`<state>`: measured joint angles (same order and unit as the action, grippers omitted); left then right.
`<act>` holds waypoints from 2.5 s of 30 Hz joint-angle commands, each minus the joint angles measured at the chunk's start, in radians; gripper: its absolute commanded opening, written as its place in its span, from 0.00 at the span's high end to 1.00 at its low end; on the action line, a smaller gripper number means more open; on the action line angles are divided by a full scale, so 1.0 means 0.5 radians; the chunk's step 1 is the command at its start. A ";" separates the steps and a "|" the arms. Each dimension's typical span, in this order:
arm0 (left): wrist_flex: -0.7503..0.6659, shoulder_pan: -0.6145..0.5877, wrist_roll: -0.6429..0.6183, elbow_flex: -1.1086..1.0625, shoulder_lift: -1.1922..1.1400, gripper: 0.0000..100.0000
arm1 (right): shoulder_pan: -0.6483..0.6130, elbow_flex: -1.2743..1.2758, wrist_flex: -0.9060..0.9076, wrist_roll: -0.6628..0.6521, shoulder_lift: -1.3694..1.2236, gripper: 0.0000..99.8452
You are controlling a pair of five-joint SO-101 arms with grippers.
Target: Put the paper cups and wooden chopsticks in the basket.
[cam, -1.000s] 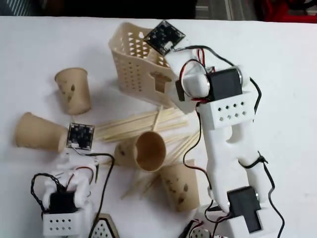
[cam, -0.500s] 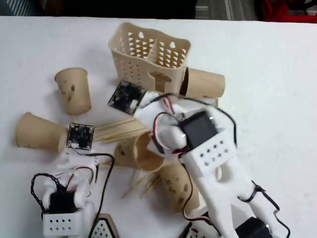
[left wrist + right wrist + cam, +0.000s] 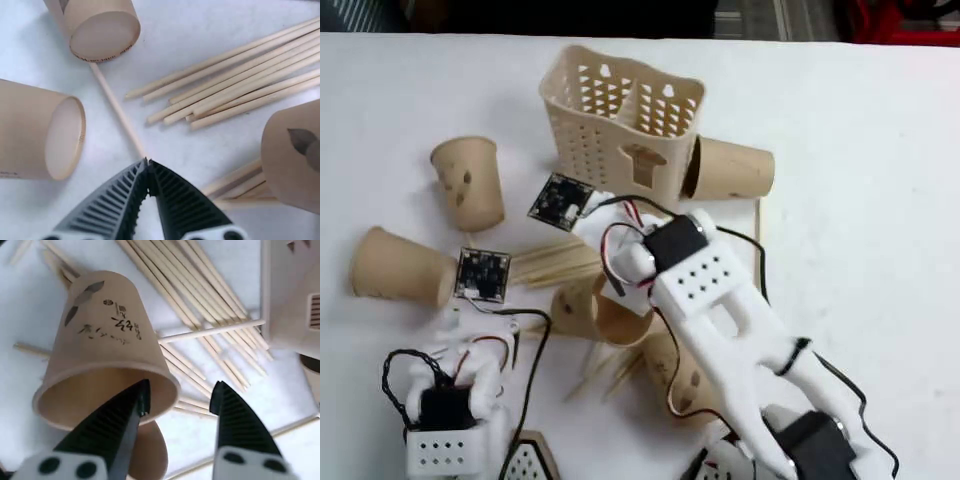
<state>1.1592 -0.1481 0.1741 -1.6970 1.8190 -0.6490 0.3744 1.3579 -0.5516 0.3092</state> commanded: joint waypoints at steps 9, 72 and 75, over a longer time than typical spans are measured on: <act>-0.021 -0.011 0.012 0.009 0.011 0.97 | -0.020 -0.025 -0.155 0.000 -0.146 0.91; -0.018 -0.005 0.012 0.009 0.008 0.97 | 0.744 -1.188 -0.861 0.552 -0.180 0.98; -0.018 -0.005 0.012 0.009 0.008 0.97 | 0.781 -1.188 -0.864 0.555 -0.247 0.98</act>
<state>1.1592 -0.1481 0.1741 -1.6970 1.8190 -0.2854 -0.1780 0.9482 -0.2831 0.1941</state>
